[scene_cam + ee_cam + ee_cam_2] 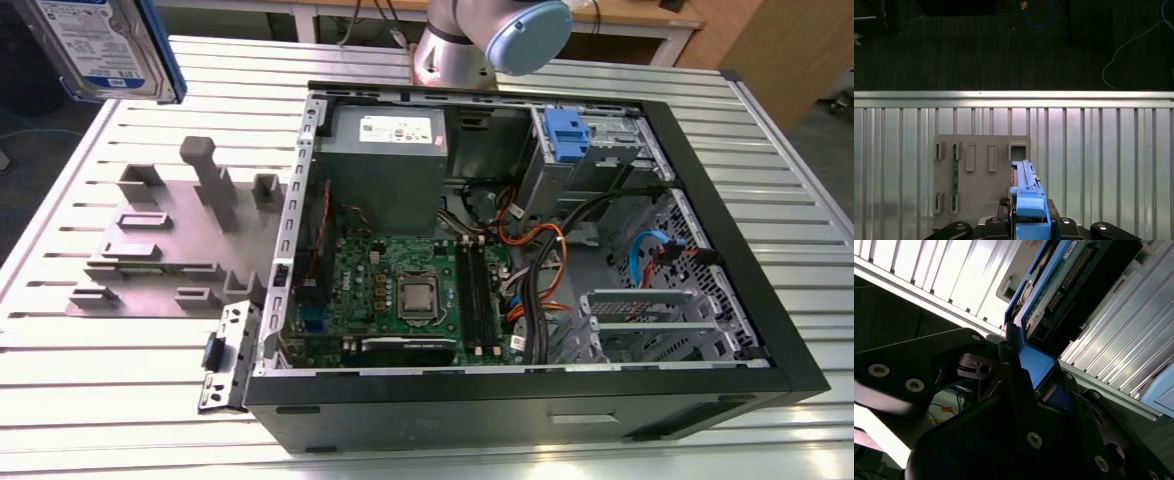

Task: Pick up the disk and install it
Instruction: 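Pick up the disk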

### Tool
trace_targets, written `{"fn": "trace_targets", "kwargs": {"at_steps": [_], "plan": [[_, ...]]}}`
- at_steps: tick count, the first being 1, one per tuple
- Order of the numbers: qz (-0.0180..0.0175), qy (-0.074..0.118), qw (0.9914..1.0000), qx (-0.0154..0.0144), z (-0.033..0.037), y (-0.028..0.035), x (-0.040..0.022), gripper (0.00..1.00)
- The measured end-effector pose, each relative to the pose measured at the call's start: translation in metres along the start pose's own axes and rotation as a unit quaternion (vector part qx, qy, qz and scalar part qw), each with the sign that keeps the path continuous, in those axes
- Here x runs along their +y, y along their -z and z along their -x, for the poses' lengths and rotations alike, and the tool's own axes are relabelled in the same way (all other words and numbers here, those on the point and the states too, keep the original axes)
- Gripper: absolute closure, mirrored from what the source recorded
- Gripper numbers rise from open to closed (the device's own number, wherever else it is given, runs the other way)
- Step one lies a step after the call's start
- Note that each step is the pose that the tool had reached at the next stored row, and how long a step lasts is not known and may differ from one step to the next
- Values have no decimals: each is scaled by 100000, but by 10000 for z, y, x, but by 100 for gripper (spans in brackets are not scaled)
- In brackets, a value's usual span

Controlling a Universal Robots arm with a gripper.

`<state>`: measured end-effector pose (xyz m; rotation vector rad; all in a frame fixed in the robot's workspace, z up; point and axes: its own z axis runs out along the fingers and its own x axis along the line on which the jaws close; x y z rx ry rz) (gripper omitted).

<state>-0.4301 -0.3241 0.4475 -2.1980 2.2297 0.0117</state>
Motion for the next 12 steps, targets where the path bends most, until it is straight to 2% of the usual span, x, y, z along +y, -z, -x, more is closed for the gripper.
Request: {"fn": "trace_targets", "kwargs": {"at_steps": [12], "plan": [[-3, 2, 100000, 0, 1, 119, 0, 64]]}}
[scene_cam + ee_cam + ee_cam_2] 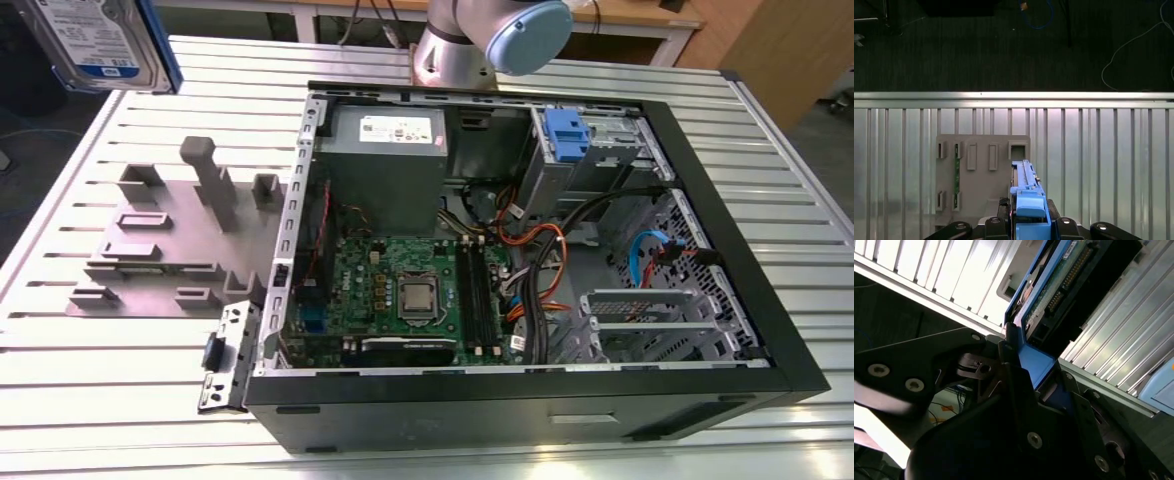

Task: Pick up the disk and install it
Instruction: 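Pick up the disk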

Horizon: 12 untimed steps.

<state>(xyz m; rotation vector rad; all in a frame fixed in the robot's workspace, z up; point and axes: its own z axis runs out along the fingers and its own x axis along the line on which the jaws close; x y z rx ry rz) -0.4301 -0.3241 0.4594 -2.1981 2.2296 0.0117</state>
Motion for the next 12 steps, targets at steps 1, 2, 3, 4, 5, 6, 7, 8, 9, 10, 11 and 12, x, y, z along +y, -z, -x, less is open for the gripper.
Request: {"fn": "trace_targets", "kwargs": {"at_steps": [1, 2, 3, 4, 5, 6, 7, 8, 9, 10, 11, 12], "plan": [[2, 0, 100000, 1, 0, 5, 0, 64], [2, 0, 100000, 0, 0, 9, 0, 64], [0, 0, 100000, 0, 0, 14, 0, 64], [0, 0, 100000, 0, 0, 19, 0, 64], [0, -2, 100000, 1, 0, 26, 0, 64], [-4, -1, 100000, -1, 1, 34, 0, 64], [-1, -1, 100000, -1, 1, 44, 0, 64], [2, -2, 100000, 2, 1, 53, 0, 64], [-2, -1, 100000, -1, 1, 59, 0, 64], [-1, -2, 100000, -2, 1, 66, 0, 64], [-1, 0, 100000, 0, 1, 75, 0, 64], [-1, 0, 100000, 0, 1, 82, 0, 64]]}}
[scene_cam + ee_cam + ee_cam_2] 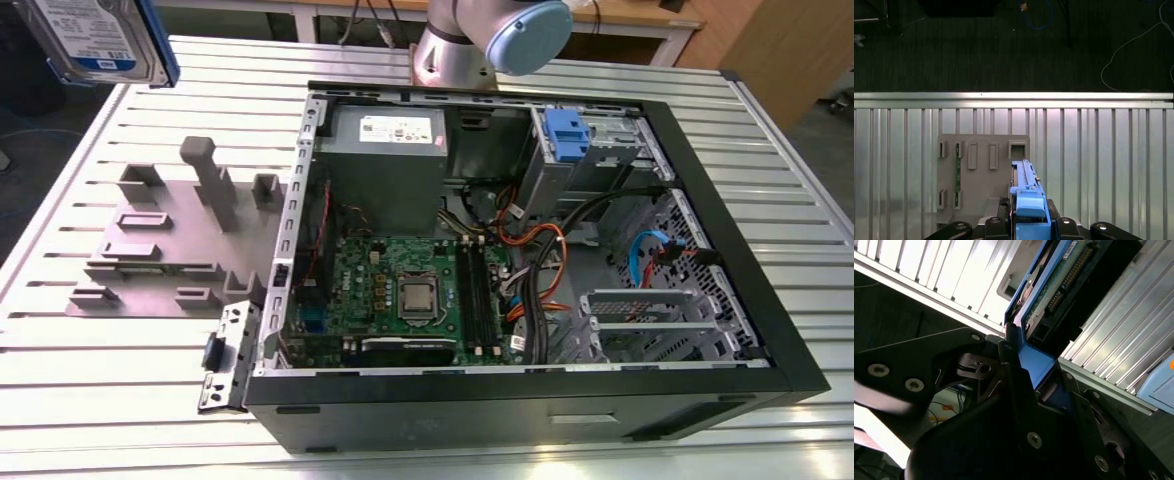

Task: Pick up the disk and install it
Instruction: 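Pick up the disk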

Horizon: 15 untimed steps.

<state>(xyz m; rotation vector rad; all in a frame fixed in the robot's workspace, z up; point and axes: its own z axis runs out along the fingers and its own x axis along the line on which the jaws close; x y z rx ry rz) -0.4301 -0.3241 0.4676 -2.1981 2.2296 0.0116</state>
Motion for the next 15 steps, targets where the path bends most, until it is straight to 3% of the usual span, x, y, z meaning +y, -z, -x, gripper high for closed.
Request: {"fn": "trace_targets", "kwargs": {"at_steps": [10, 15], "plan": [[7, 1, 100000, 2, 0, 69, 0, 64], [6, 5, 100000, -2, -45, 75, -1, 64]]}}
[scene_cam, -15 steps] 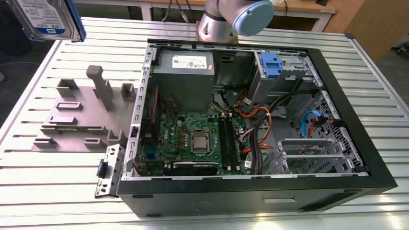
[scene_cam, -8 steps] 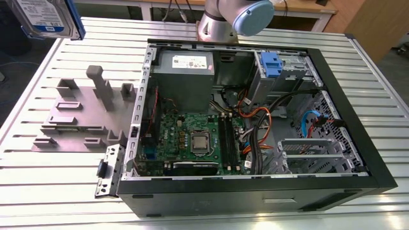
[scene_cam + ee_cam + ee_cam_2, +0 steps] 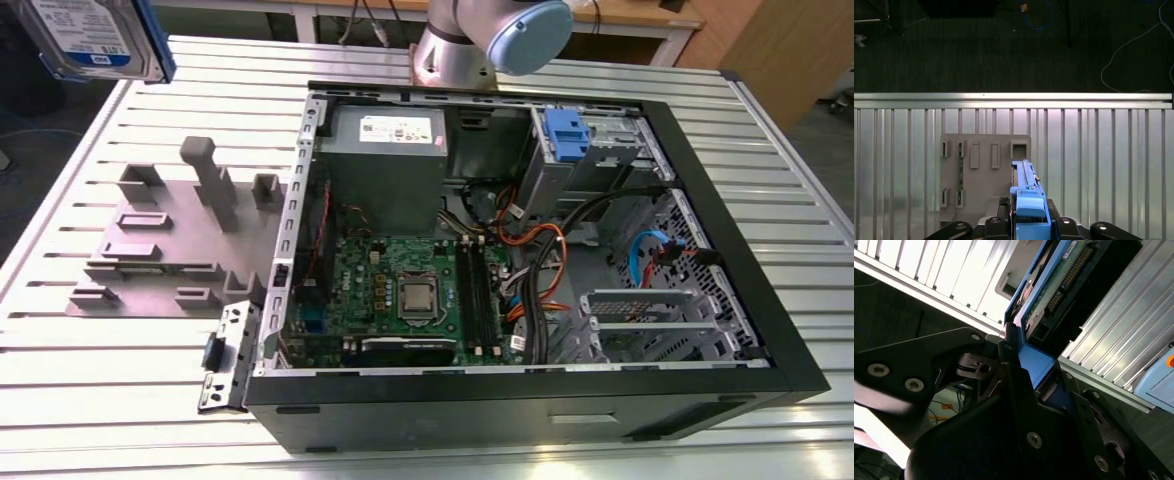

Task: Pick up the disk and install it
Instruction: 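Pick up the disk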

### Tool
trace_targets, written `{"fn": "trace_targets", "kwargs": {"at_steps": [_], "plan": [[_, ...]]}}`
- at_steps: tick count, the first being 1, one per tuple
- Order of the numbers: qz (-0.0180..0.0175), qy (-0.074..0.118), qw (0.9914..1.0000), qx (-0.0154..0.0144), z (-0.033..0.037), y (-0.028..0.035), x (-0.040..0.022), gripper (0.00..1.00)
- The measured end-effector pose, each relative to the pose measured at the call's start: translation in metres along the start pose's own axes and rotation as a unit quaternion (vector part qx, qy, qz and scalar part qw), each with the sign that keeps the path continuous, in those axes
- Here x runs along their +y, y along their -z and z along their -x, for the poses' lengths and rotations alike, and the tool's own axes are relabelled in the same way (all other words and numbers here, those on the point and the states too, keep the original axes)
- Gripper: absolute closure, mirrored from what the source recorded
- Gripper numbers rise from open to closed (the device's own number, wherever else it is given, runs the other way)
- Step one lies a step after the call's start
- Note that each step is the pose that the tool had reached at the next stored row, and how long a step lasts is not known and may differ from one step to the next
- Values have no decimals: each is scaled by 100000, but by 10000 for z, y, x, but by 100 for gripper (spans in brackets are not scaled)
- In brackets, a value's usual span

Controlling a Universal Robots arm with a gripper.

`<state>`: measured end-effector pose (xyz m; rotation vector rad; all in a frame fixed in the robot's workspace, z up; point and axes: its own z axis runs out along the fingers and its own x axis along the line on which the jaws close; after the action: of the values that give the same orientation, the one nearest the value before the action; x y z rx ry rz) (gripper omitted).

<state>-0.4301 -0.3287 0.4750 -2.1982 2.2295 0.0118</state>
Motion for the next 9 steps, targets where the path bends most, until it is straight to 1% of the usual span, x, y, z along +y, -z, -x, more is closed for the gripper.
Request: {"fn": "trace_targets", "kwargs": {"at_steps": [9], "plan": [[-8, 19, 100000, -1, -90, 2, -1, 64]]}}
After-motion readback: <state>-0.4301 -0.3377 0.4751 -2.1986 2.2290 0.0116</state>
